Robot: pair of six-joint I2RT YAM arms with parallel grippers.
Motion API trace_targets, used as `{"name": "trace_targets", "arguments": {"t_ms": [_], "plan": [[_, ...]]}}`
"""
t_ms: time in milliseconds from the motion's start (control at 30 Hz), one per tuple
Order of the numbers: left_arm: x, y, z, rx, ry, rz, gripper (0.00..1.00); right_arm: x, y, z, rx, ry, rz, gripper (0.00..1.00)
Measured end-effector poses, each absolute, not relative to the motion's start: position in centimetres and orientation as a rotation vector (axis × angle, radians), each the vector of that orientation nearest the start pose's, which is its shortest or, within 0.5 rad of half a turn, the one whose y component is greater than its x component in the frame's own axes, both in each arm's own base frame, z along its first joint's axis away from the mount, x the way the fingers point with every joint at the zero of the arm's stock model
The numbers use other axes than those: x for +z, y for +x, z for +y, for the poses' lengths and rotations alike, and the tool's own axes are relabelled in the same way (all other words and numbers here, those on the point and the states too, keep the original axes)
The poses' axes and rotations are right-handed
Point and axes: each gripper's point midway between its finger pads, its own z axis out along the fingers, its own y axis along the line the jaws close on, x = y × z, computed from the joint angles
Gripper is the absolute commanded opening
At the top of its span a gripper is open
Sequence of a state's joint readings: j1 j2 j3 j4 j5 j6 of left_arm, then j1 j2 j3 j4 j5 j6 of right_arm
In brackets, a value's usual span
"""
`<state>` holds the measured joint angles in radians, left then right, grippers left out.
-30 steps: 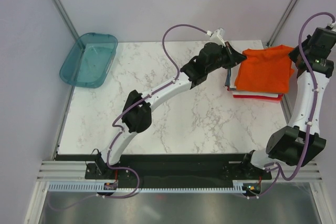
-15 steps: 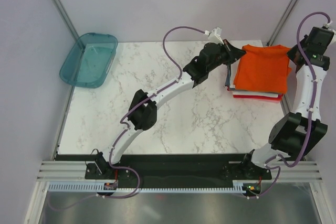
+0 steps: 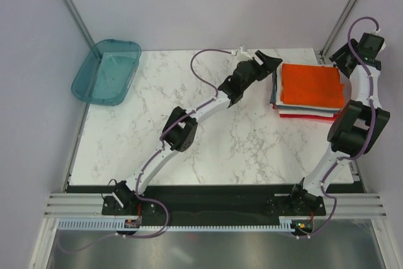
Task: Fold and stack the t-shirts
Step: Neatly place the folded tshirt to the corner, then reset both grippers
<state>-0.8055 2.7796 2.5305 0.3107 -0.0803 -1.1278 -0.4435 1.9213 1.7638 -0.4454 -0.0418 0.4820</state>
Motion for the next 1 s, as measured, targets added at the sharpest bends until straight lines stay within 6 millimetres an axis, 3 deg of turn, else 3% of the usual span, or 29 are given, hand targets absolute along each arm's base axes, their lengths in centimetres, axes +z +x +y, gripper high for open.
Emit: {"name": "trace_targets", "arguments": {"t_ms": [133, 233, 333, 400, 567, 667, 867, 1000], "plan": [[19.5, 53.7, -54.9, -1.398, -0.35, 1.665, 0.86, 20.7, 51.4, -21.0, 0.096, 0.935, 1.962, 0.71], [19.6, 54.4, -52.6, -1.324, -0.331, 1.69, 0.86, 23.0, 51.8, -20.9, 0.102, 0.898, 1.918, 0.7], [21.3, 54.3, -50.3, -1.284, -0.3, 1.701, 0.86, 25.8, 51.5, -20.5, 0.116, 0.86, 1.872, 0.69], [23.7, 53.8, -48.7, -1.275, -0.279, 1.687, 0.86, 27.9, 51.1, -19.7, 0.151, 0.825, 1.843, 0.68], [29.6, 50.4, -44.2, -1.272, -0.191, 1.651, 0.86, 32.6, 49.4, -16.6, 0.271, 0.74, 1.769, 0.64], [31.8, 47.7, -41.5, -1.245, -0.141, 1.63, 0.86, 33.3, 48.0, -14.4, 0.353, 0.705, 1.761, 0.63], [33.1, 42.1, -36.3, -1.159, -0.061, 1.646, 0.91, 32.9, 45.7, -8.8, 0.49, 0.632, 1.796, 0.63], [33.2, 38.9, -32.6, -1.084, -0.037, 1.669, 0.94, 33.4, 44.0, -3.3, 0.563, 0.526, 1.82, 0.6]]}}
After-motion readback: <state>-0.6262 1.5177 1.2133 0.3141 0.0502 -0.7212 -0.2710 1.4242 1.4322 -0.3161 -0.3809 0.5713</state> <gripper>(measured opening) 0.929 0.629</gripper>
